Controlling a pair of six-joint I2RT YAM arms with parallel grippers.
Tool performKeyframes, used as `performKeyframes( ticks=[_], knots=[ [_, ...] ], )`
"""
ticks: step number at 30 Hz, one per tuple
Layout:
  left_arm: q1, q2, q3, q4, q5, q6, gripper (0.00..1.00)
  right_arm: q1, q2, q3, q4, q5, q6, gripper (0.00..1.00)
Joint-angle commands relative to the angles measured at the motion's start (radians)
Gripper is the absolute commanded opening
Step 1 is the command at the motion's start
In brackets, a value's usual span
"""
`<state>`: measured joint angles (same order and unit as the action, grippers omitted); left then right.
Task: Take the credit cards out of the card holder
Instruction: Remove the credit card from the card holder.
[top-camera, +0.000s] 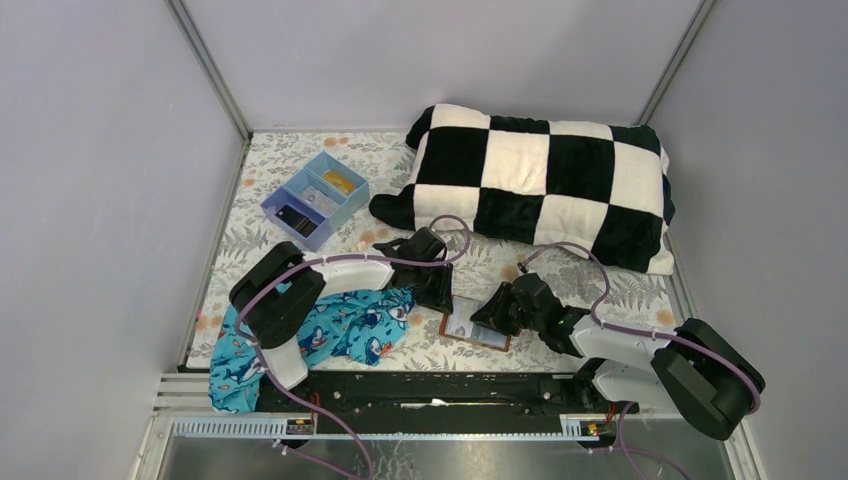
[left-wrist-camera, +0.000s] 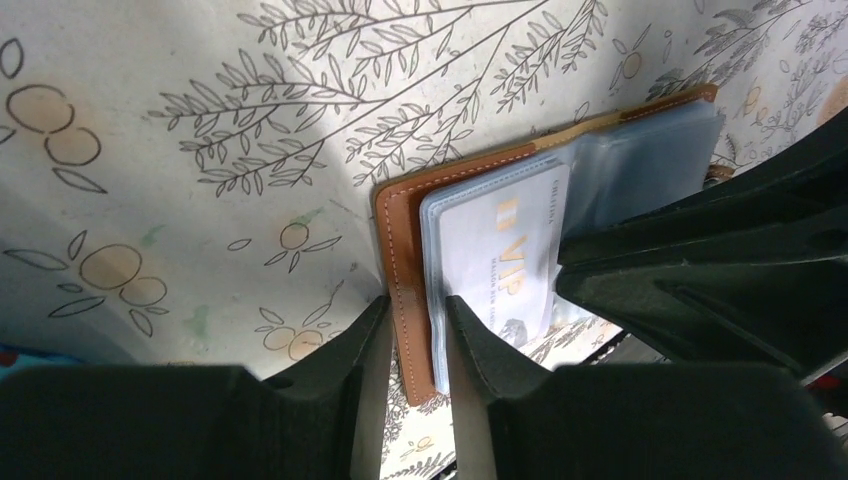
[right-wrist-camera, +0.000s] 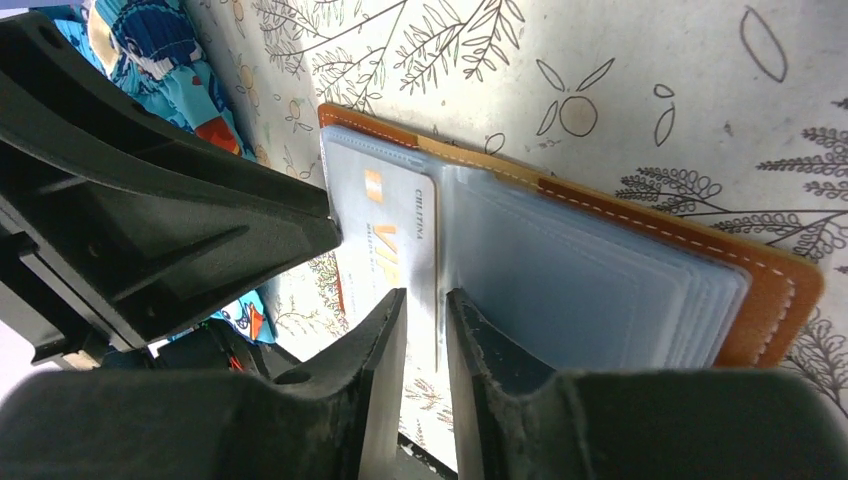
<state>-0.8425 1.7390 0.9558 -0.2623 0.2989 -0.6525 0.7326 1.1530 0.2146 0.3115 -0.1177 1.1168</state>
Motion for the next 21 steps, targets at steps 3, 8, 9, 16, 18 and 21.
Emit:
performKeyframes(
  ticks=[3, 8, 9, 16, 18, 21],
  knots=[
    [-0.006, 0.042, -0.022, 0.101, 0.034, -0.038, 0.24, 0.008, 0.033, 0.042, -0.08, 0.044, 0.002, 0.31],
    [-0.007, 0.057, -0.035, 0.15, 0.078, -0.065, 0.05, 0.008, 0.043, 0.018, -0.028, 0.028, 0.026, 0.31],
    [-0.007, 0.06, -0.035, 0.157, 0.086, -0.07, 0.02, 0.008, 0.042, 0.01, -0.014, 0.026, 0.032, 0.31],
    [-0.008, 0.075, -0.048, 0.176, 0.096, -0.088, 0.0, 0.008, -0.001, -0.043, 0.046, 0.033, 0.068, 0.29],
    [-0.008, 0.074, -0.052, 0.171, 0.088, -0.09, 0.0, 0.008, -0.029, -0.055, 0.04, 0.044, 0.073, 0.29],
    [-0.009, 0.049, -0.051, 0.139, 0.042, -0.093, 0.0, 0.007, -0.056, -0.049, -0.002, 0.061, 0.051, 0.29]
  ],
)
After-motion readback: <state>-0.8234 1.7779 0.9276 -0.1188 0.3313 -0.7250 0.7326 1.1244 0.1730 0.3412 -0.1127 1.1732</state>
